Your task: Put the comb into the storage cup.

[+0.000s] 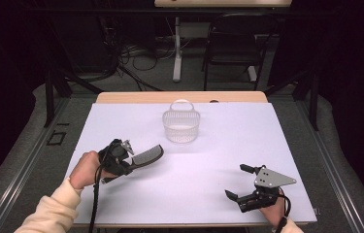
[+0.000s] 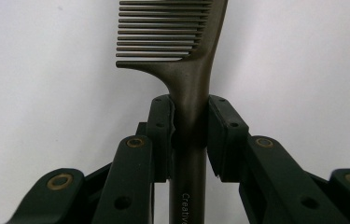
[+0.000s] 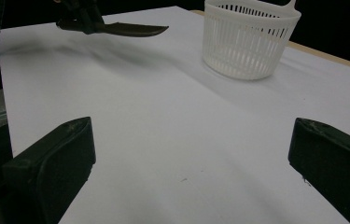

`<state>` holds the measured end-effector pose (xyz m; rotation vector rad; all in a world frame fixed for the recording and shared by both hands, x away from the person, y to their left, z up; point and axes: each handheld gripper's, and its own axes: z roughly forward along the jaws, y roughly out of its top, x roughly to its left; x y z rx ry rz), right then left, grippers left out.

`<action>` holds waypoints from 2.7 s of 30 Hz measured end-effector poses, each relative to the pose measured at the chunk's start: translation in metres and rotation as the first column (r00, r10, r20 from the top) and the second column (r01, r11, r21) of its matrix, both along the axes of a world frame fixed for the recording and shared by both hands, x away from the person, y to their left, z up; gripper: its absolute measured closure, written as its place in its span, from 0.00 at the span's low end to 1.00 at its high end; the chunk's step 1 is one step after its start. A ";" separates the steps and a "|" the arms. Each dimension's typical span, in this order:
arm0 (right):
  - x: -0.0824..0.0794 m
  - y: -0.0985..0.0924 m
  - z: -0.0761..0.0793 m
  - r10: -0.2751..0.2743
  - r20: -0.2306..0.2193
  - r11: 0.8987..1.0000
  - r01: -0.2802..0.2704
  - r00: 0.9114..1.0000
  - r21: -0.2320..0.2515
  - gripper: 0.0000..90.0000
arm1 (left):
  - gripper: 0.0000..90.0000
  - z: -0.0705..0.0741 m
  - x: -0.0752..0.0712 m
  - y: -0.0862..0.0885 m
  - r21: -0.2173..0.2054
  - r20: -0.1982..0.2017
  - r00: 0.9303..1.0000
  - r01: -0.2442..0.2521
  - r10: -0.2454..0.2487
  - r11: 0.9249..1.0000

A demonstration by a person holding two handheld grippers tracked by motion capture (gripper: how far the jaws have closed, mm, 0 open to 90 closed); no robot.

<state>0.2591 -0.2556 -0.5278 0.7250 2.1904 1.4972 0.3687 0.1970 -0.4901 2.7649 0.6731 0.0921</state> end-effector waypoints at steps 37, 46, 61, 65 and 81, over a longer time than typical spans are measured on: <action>0.001 0.000 0.000 -0.005 0.000 1.000 0.005 1.000 -0.002 0.00 | 0.81 0.017 -0.004 0.011 -0.182 0.089 0.988 -0.106 0.124 0.977; 0.001 0.000 0.000 -0.004 0.001 1.000 0.004 1.000 -0.003 0.00 | 0.81 0.018 -0.007 0.012 -0.214 0.105 0.984 -0.119 0.144 0.970; 0.001 0.000 0.000 -0.006 0.001 1.000 0.006 1.000 -0.004 0.00 | 0.81 0.017 -0.009 0.014 -0.266 0.140 0.974 -0.138 0.180 0.954; 0.001 0.000 0.000 -0.006 0.000 1.000 0.006 1.000 -0.004 0.00 | 0.81 0.017 -0.009 0.013 -0.281 0.153 0.969 -0.148 0.196 0.948; 0.001 0.000 0.000 -0.008 -0.002 1.000 0.008 1.000 0.001 0.00 | 0.81 0.016 -0.011 0.014 -0.345 0.185 0.952 -0.169 0.243 0.923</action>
